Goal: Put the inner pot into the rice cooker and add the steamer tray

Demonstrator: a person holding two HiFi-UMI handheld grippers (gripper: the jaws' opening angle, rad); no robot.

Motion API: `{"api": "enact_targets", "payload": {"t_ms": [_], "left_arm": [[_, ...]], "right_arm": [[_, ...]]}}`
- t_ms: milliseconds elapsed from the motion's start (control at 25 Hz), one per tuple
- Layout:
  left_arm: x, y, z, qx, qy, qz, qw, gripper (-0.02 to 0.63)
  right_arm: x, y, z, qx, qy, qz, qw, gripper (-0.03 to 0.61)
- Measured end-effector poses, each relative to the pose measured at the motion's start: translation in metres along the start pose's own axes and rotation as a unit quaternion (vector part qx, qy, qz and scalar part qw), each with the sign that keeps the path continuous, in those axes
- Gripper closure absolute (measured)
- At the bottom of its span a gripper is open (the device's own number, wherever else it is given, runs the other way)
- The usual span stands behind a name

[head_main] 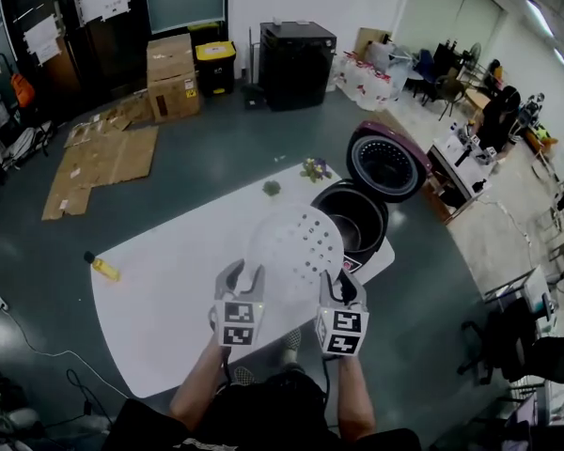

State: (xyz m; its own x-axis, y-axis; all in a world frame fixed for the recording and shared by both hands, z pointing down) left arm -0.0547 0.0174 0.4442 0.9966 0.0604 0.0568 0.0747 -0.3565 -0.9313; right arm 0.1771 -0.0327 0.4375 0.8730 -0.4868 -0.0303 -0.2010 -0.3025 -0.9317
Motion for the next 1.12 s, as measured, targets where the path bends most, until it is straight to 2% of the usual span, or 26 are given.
{"api": "enact_targets", "payload": {"t_ms": [440,760,1120], "left_arm": [[0.043,0.042,-0.093,0.009,-0.038,-0.020,0.9990,0.459],[0.062,0.062,-0.148,0.003,-0.064,-0.044,0.9970,0.463],[0.078,0.069,-0.200,-0.012,-0.098,-0.072,0.9925,0.465]], "right_arm": [[0.085,0.011,-0.041,0.002,-0.039,-0.023,0.999,0.446],[0.124,0.007,-0.067,-0.001,-0.066,-0.056,0.996,0.446],[0.154,-0.002,-0.090,-0.021,-0.093,-0.084,0.992,0.446]]}}
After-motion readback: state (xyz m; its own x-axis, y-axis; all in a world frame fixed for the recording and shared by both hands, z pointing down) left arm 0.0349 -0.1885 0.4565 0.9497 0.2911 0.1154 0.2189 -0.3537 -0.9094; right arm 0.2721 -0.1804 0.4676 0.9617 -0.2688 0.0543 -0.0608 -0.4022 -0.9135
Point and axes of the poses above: the fingertips, and each gripper's own axes: z backward along the fingers, x to its right, y out of its top, the point moved 10 cm from there along z, backward along the fingers, and after that the axes turned 1 degree about y, right-handed, at the moved point
